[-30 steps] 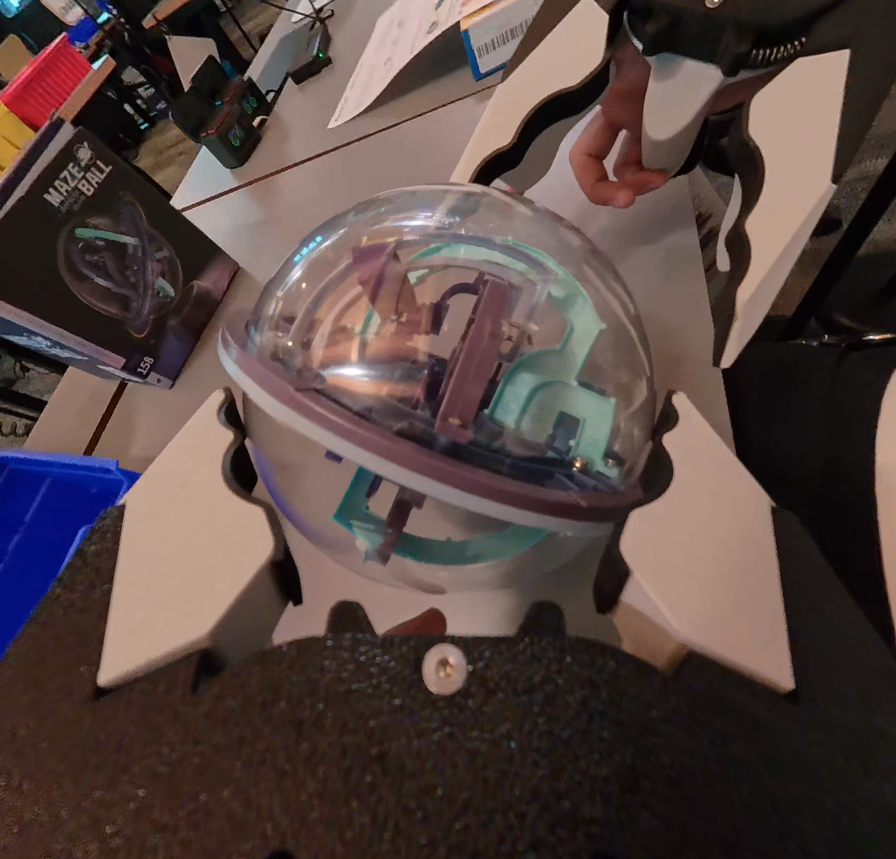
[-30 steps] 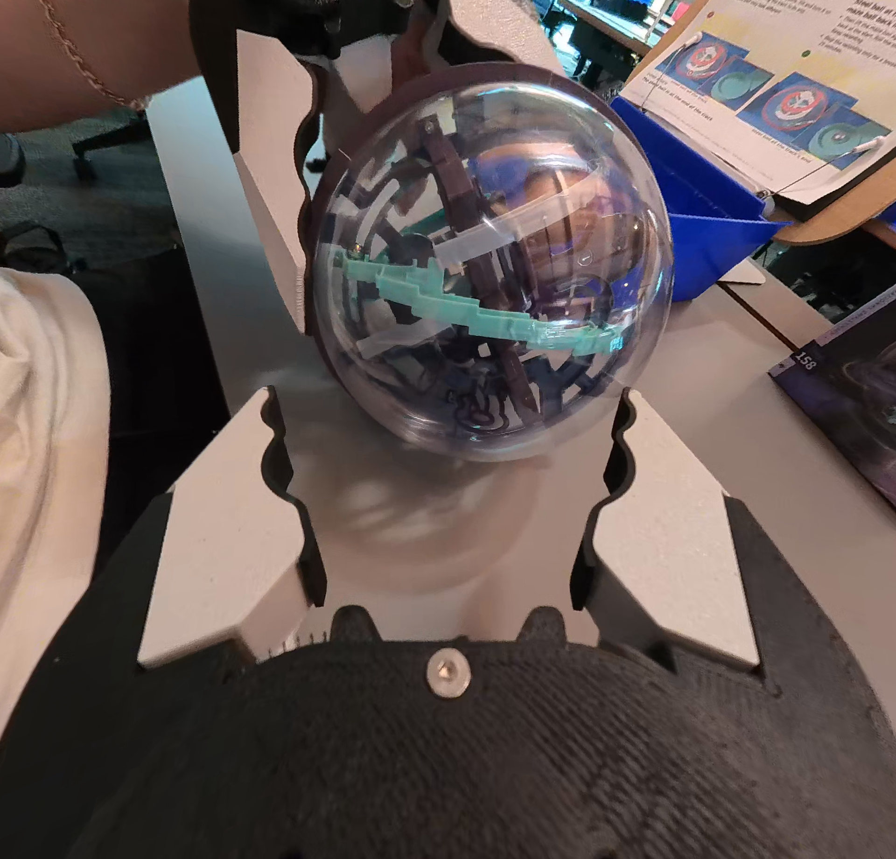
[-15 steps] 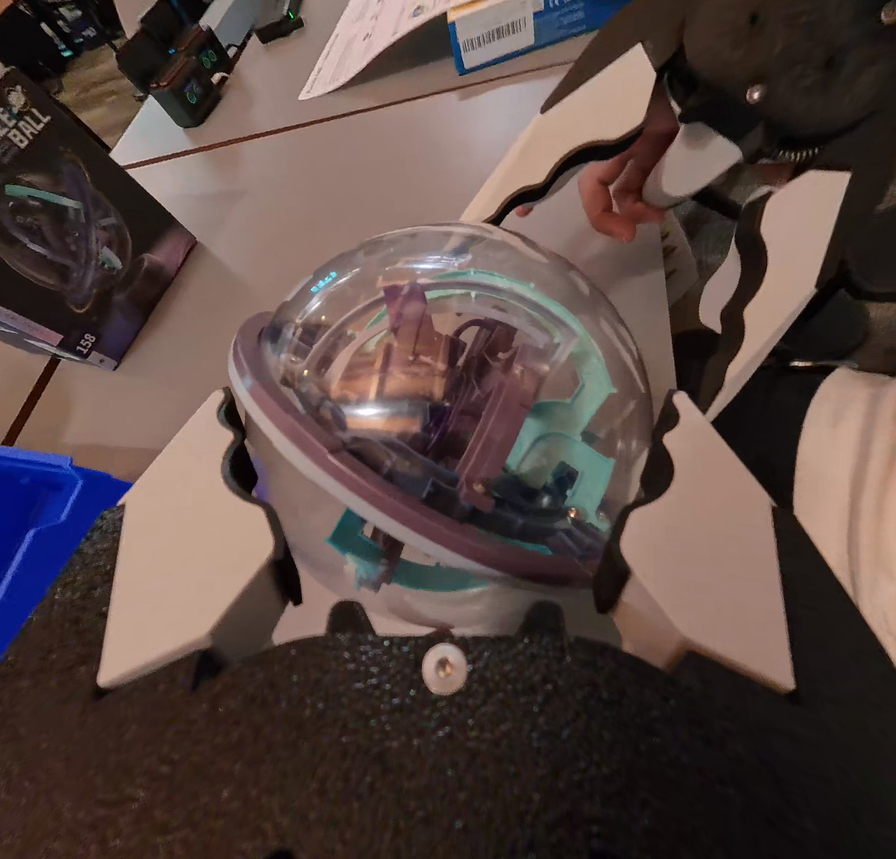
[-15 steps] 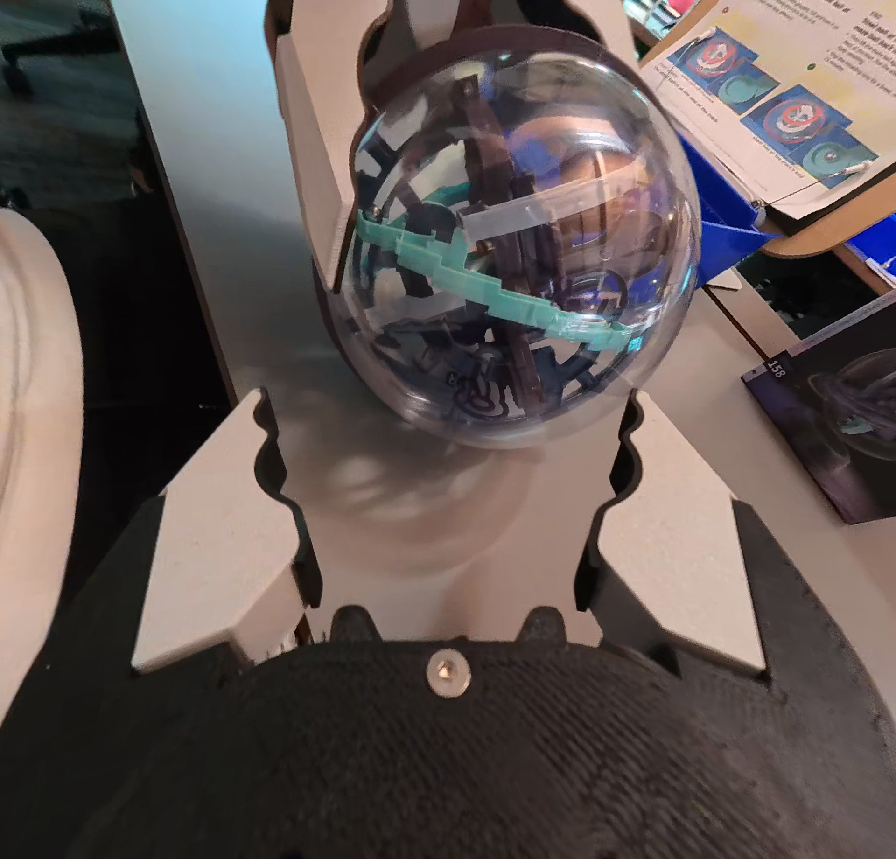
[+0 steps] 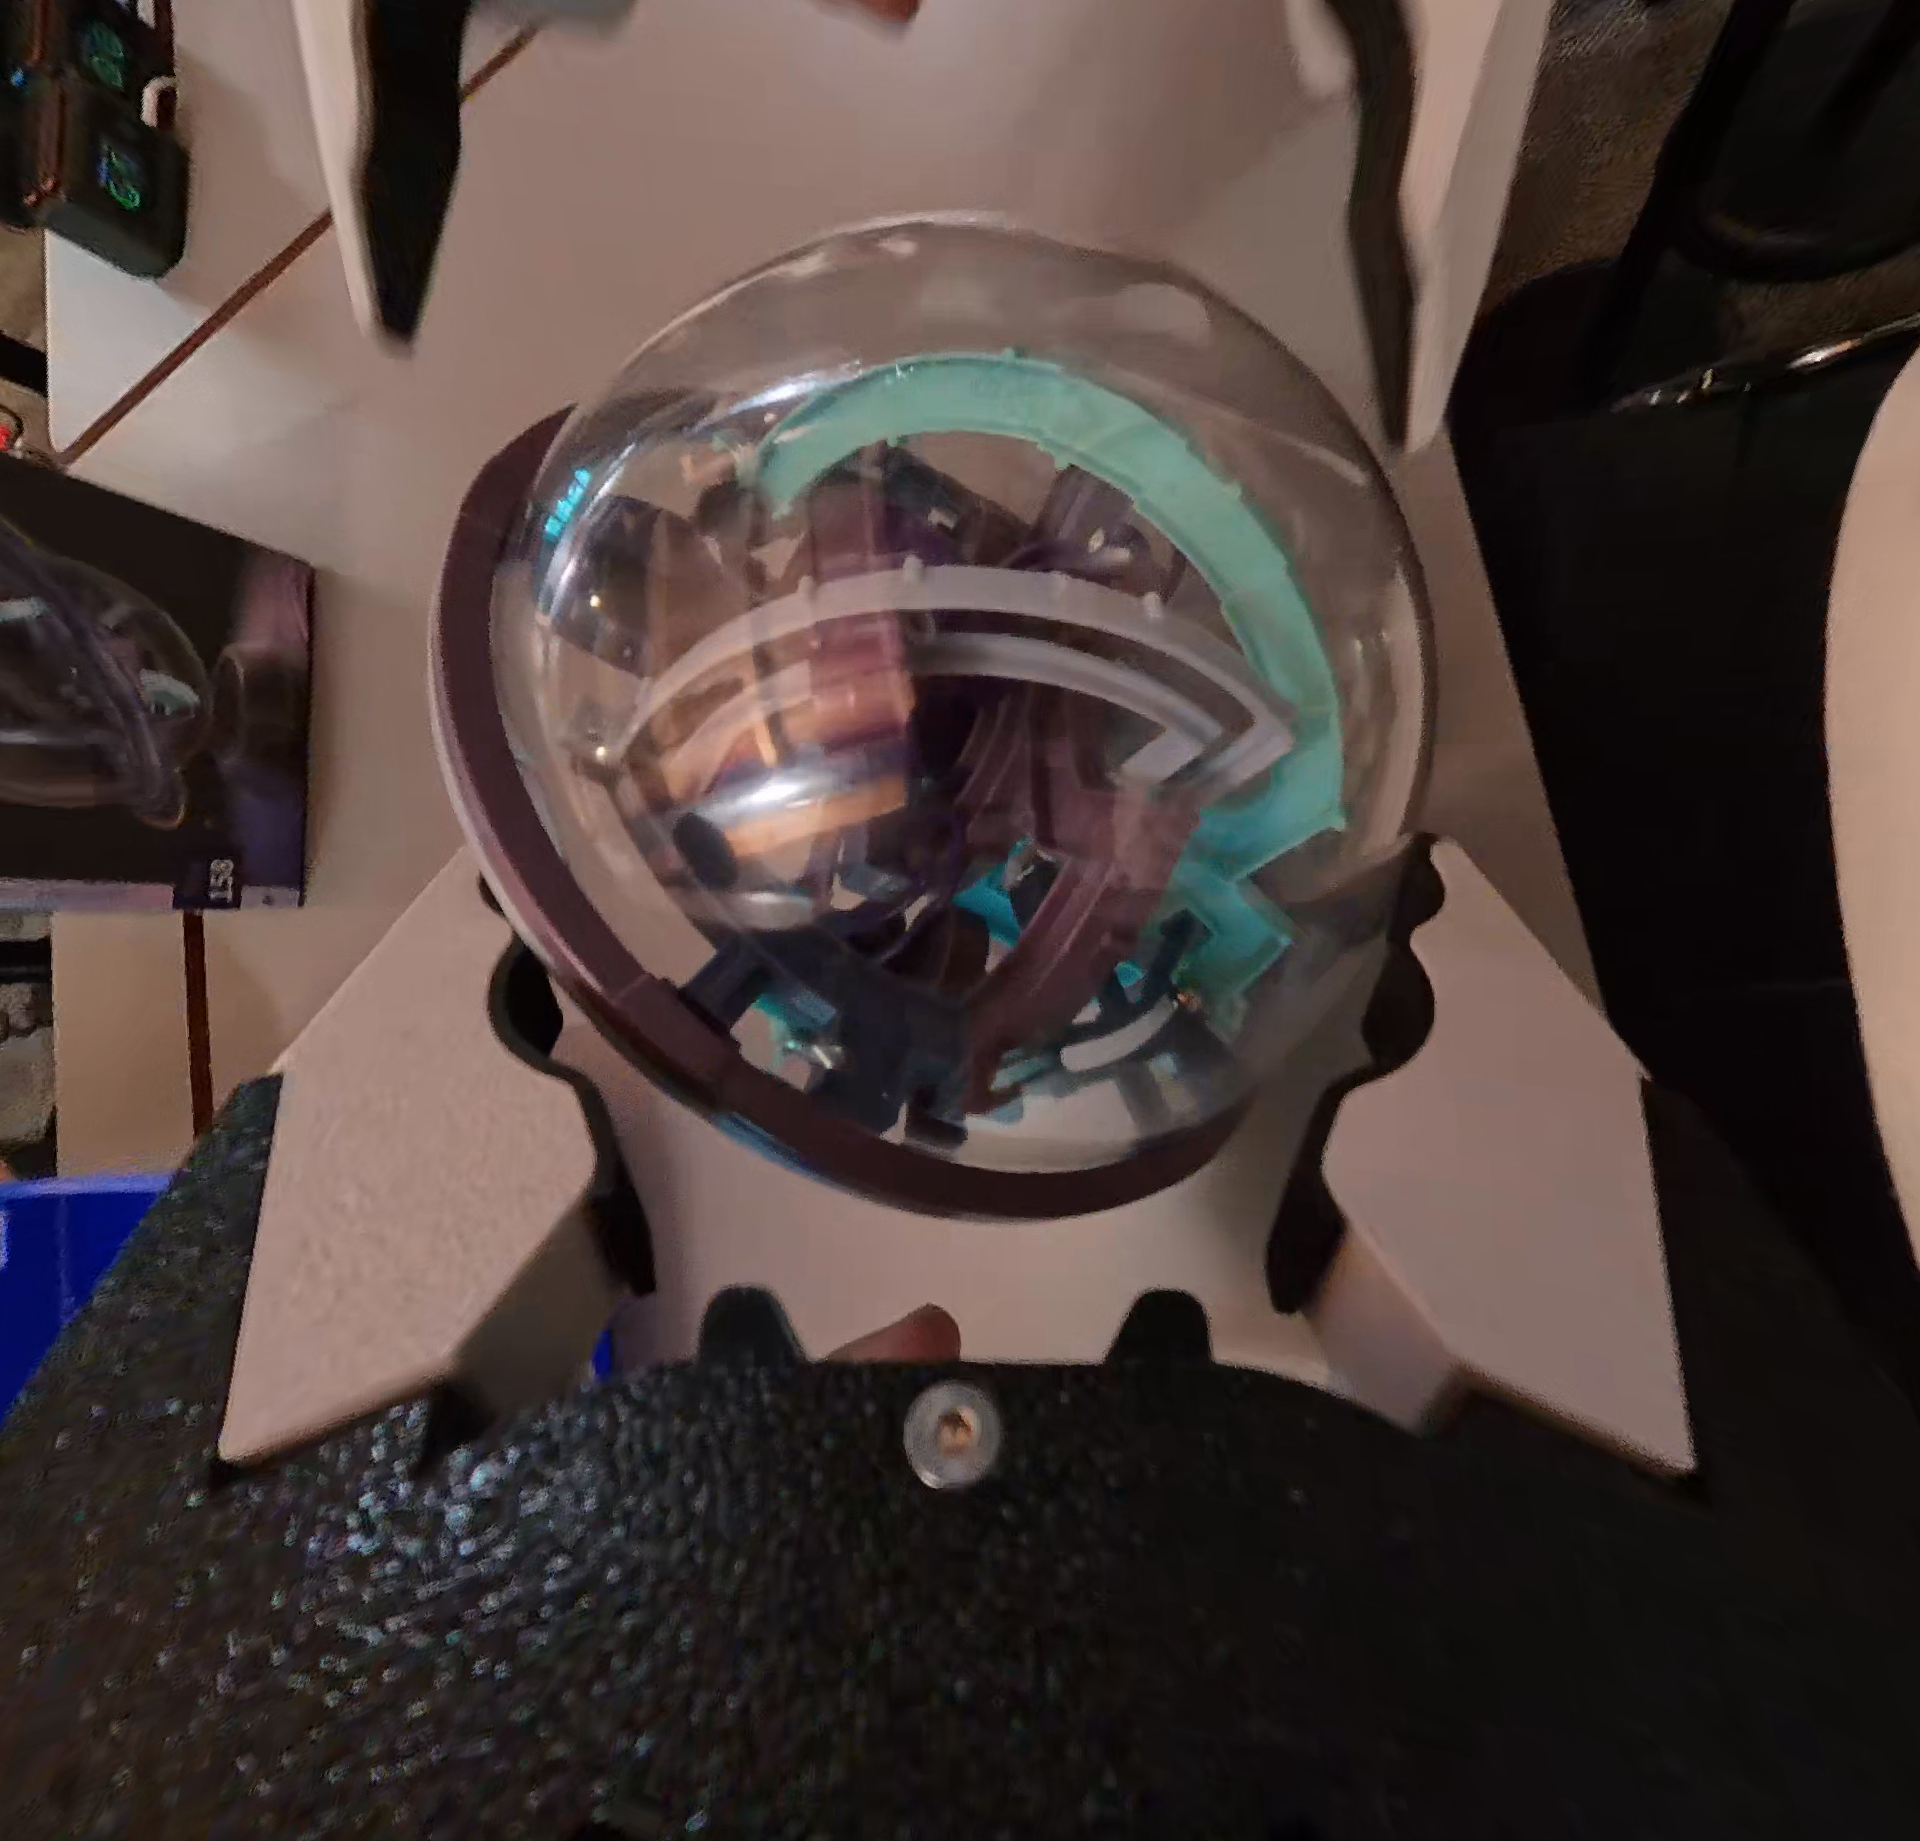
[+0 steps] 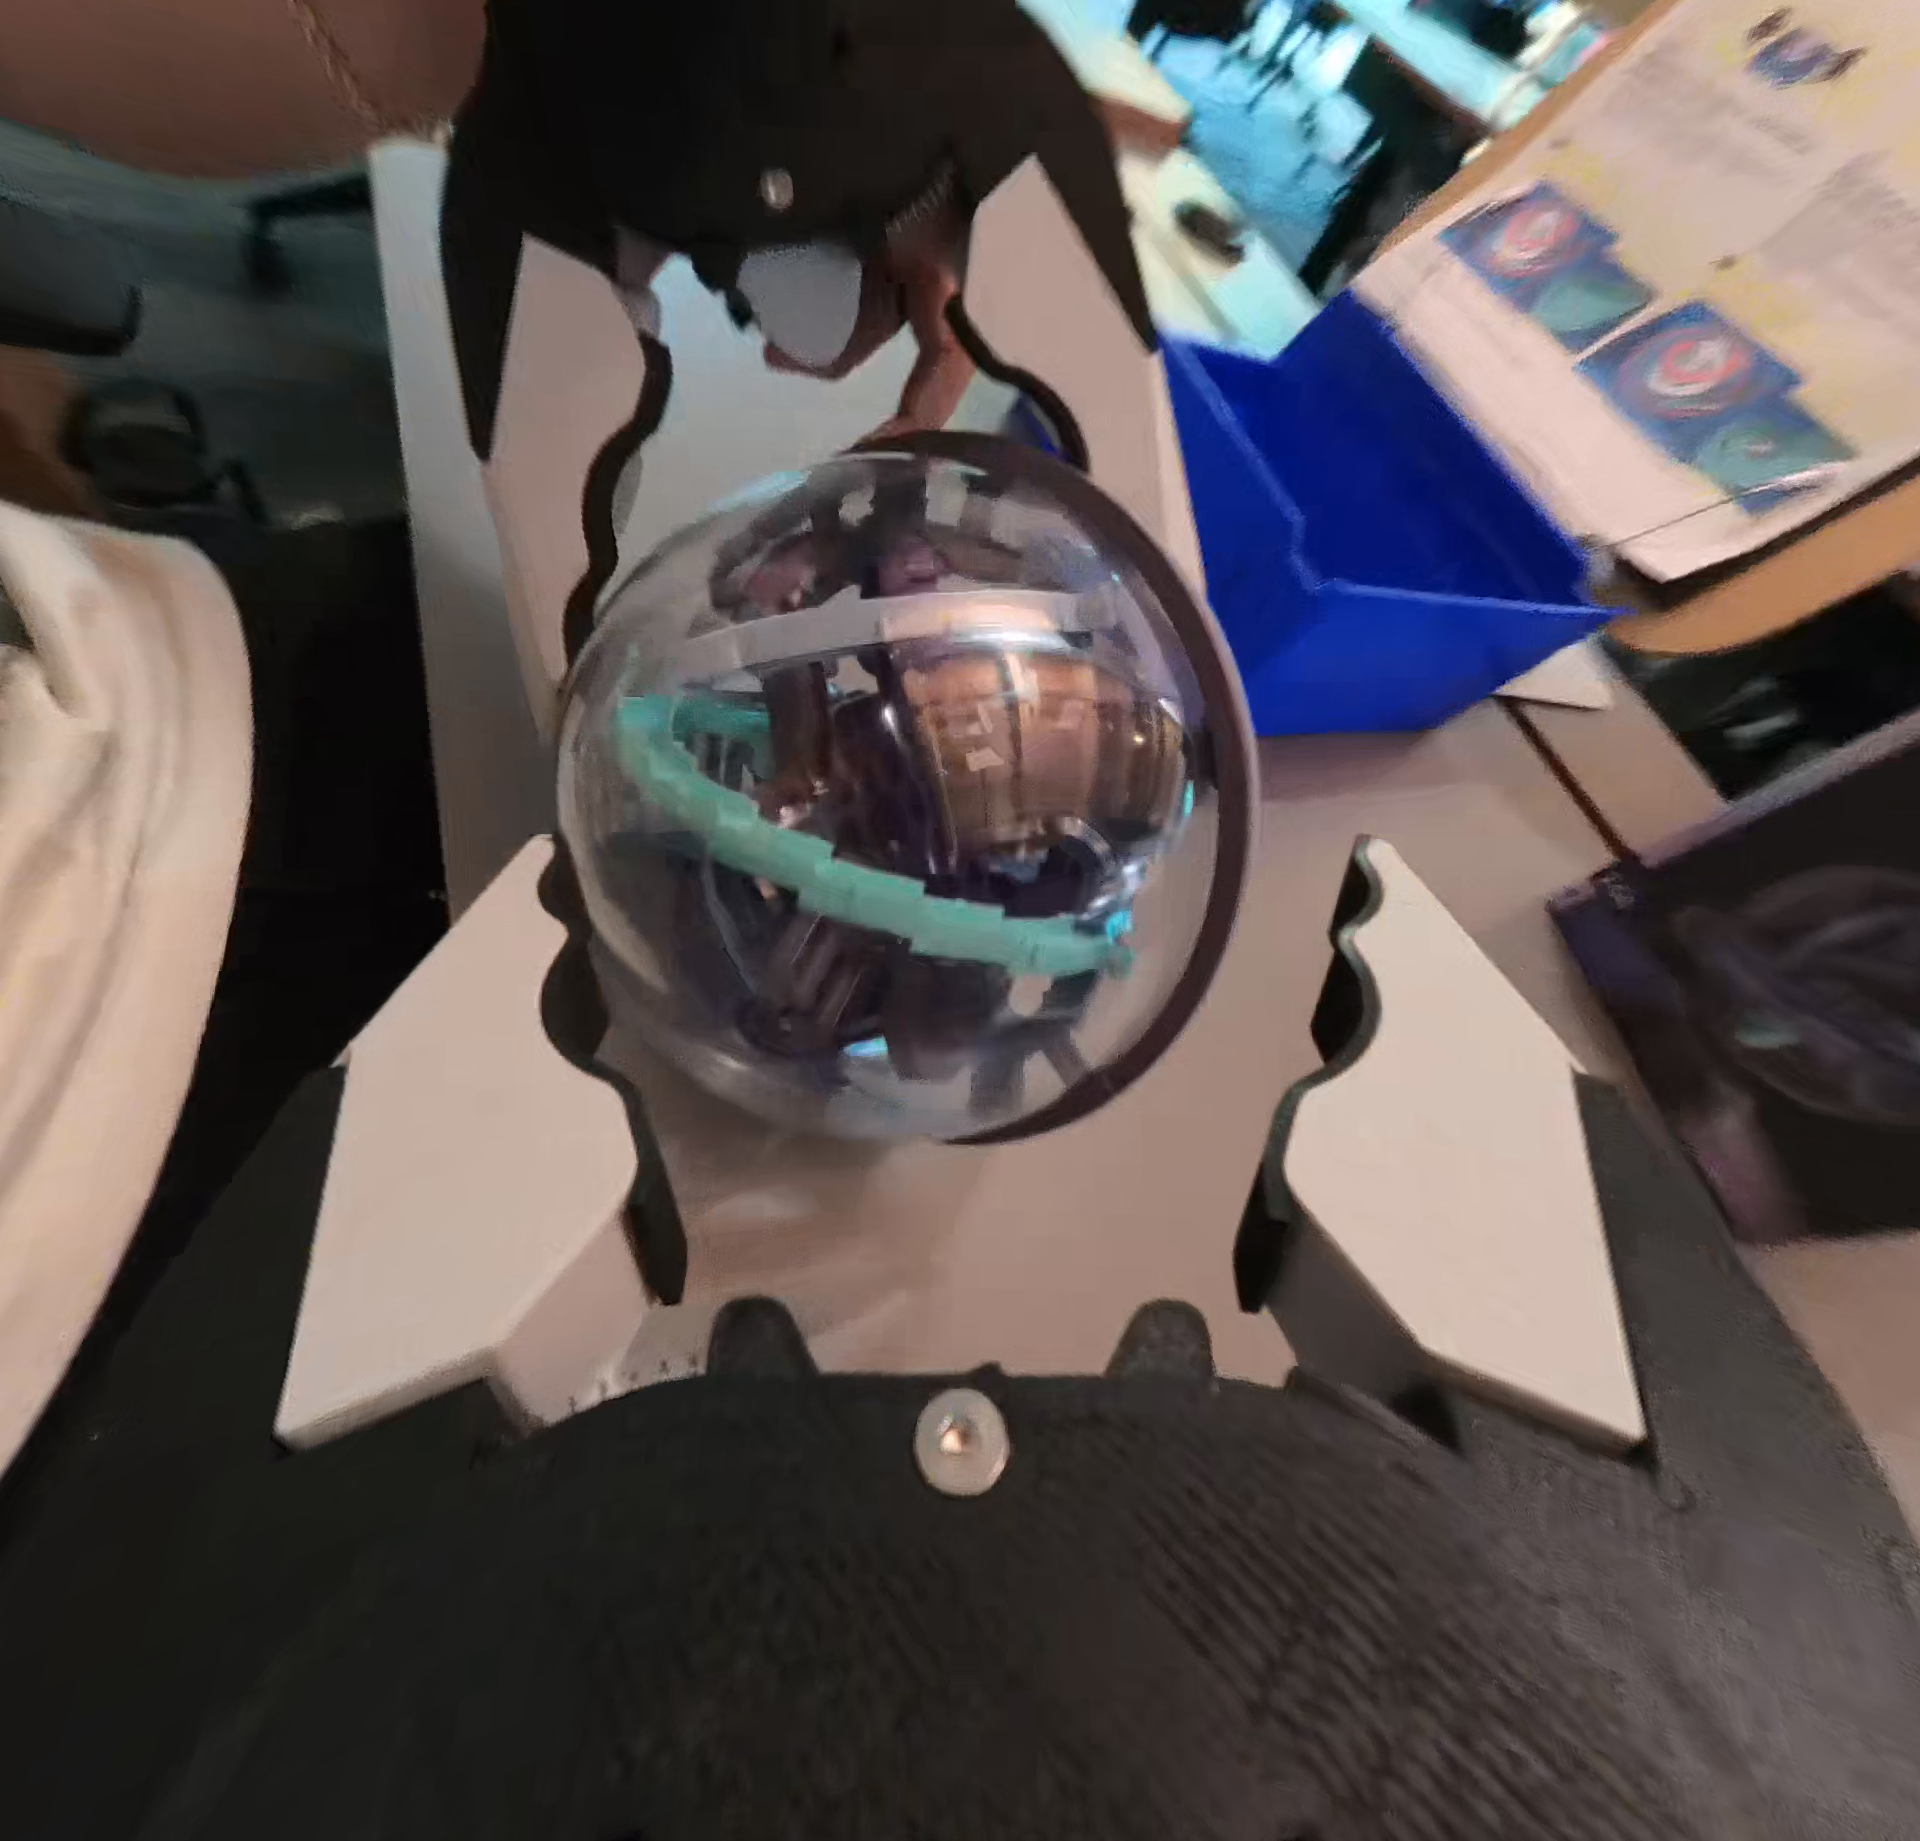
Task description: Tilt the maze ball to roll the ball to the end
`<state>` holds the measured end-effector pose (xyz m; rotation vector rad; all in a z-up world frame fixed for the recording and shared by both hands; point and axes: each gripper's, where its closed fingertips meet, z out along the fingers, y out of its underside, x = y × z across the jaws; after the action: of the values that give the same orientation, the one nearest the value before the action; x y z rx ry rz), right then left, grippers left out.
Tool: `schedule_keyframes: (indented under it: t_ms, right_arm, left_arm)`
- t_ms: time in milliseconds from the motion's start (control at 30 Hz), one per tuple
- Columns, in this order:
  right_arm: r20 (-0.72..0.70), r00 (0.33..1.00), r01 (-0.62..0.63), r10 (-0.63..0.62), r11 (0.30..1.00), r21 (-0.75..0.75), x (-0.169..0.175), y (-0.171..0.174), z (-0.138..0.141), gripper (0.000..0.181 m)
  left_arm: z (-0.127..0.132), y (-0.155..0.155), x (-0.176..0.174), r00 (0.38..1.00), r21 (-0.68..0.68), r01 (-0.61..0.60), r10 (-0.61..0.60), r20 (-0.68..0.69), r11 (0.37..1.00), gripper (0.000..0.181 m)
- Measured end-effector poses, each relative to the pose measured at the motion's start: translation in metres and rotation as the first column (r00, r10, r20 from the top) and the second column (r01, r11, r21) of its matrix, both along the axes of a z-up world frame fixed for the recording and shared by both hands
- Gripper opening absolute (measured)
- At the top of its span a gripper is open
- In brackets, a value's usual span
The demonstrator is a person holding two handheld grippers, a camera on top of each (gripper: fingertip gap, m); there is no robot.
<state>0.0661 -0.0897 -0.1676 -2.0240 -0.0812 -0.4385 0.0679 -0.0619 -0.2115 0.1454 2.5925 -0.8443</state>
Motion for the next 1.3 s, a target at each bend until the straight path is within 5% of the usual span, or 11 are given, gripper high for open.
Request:
schedule_keyframes:
  t_ms: [67, 200, 667, 933, 1167, 1300]
  right_arm:
    - [-0.045, 0.999, -0.031, 0.028, 0.996, -0.087, 0.007, 0.008, -0.017, 0.156]
    - [-0.025, 0.998, -0.061, 0.059, 0.992, -0.110, 0.004, 0.014, -0.030, 0.158]
    - [0.074, 0.997, -0.019, 0.009, 0.991, 0.130, -0.004, 0.006, -0.026, 0.157]
    - [0.070, 0.995, 0.058, -0.076, 0.971, 0.232, -0.009, -0.014, -0.031, 0.157]
    - [0.153, 0.971, 0.176, -0.184, 0.982, 0.063, 0.000, -0.029, -0.066, 0.154]
    - [0.176, 0.966, 0.180, -0.190, 0.981, 0.069, 0.001, -0.026, -0.065, 0.152]
  left_arm:
    - [0.002, -0.007, -0.001, 1.000, -0.024, 0.007, -0.007, -0.008, 1.000, 0.154]
    - [0.008, -0.017, -0.001, 0.999, -0.139, -0.002, -0.003, -0.035, 0.990, 0.153]
    - [0.009, -0.028, -0.005, 0.996, -0.494, -0.091, 0.081, -0.041, 0.865, 0.157]
    - [0.023, -0.050, -0.017, 0.994, -0.442, 0.083, -0.041, 0.104, 0.893, 0.156]
    - [0.028, -0.067, -0.036, 0.932, -0.231, 0.285, -0.212, 0.294, 0.930, 0.143]
    - [0.028, -0.063, -0.036, 0.927, -0.234, 0.291, -0.213, 0.308, 0.928, 0.142]
